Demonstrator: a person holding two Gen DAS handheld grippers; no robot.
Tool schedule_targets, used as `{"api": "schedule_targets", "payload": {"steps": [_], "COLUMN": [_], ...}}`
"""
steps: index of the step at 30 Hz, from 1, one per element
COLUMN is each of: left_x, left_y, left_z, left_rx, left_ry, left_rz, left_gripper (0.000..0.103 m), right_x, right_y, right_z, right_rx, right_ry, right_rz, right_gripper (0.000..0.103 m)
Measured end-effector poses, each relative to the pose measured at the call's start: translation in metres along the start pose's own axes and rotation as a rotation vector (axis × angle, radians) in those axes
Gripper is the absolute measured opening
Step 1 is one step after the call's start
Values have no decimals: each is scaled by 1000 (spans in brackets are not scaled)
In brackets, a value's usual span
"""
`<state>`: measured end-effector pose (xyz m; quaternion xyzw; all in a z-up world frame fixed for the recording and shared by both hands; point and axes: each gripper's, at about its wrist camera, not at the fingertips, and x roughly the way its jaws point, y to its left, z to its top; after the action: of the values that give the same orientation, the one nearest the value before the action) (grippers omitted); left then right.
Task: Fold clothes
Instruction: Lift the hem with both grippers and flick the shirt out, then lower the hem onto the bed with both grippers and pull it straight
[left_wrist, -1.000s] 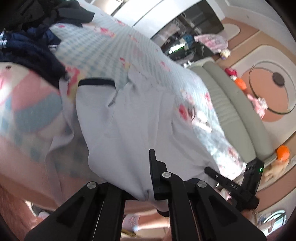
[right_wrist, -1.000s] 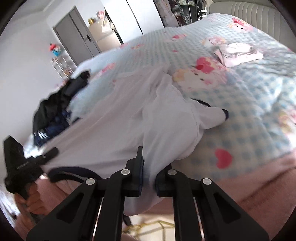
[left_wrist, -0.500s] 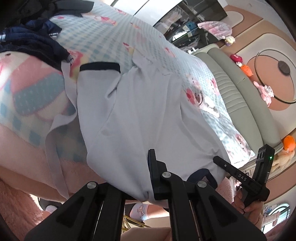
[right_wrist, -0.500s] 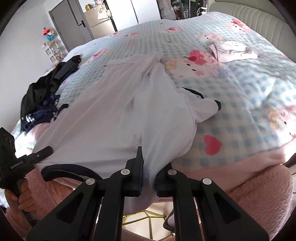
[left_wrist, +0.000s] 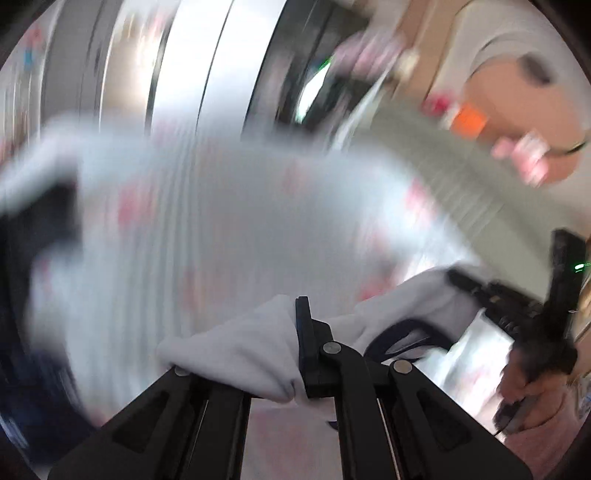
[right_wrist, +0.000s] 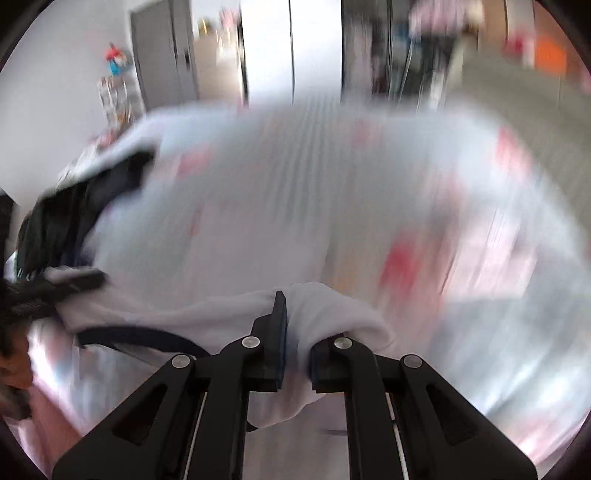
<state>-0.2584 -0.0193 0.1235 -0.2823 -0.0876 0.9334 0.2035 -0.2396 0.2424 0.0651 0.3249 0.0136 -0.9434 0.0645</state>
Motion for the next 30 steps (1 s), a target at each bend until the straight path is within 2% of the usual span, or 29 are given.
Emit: {"api": "schedule_targets", "payload": {"steps": [2, 3, 4, 5, 7, 9, 11, 14, 17, 19, 23, 25, 26, 27, 28, 30], "left_x": [-47, -70, -82, -93, -100, -90, -79, -33, 25, 56, 107, 101, 98, 90, 83, 67], "left_y": [-22, -31, -34, -36, -30, -19, -7, 16, 46, 62, 96, 101, 102, 99, 95, 87], "left_z": [55, 78, 86, 94, 87, 57, 26, -42, -134, -179, -264, -285, -294, -297, -300, -305], "left_rx": [37, 46, 45, 43, 23, -4, -34, -129, -269, -338, -526, -596, -624, -617, -609, -585], "left_ry": [-139, -195, -217, -236, -232, -198, -160, -25, 157, 251, 453, 441, 434, 423, 410, 372], "left_rz": [-1, -6, -9, -11, -17, -23, -28, -31, -9, 4, 13, -25, -42, -47, -52, -68], "left_gripper": [4, 4, 4, 4, 4, 4, 4, 4, 4, 4, 8, 9, 17, 36, 45, 45], "right_x": [-50, -76, -102, -114, -128, -142, -131, -82, -20, 32, 106, 118, 118, 113, 106, 92], "right_y": [-9, -15, -20, -24, -33, -42, -43, -46, -52, -59, -66, -67, -68, -67, -66, -63], "right_z": [73, 96, 117, 122, 121, 119, 95, 25, -47, -105, -202, -228, -234, -237, -239, -241], "right_rx": [50, 72, 92, 105, 126, 148, 150, 182, 250, 320, 423, 428, 429, 427, 423, 415], "right_ry": [-165, -237, -309, -332, -347, -363, -314, -171, 10, 151, 374, 411, 409, 401, 391, 371], "right_rz": [42, 56, 66, 82, 116, 151, 175, 190, 198, 212, 206, 202, 209, 213, 215, 219], "right_gripper": [8, 8, 8, 8, 8, 8, 9, 9, 9, 9, 12, 14, 16, 18, 21, 21]}}
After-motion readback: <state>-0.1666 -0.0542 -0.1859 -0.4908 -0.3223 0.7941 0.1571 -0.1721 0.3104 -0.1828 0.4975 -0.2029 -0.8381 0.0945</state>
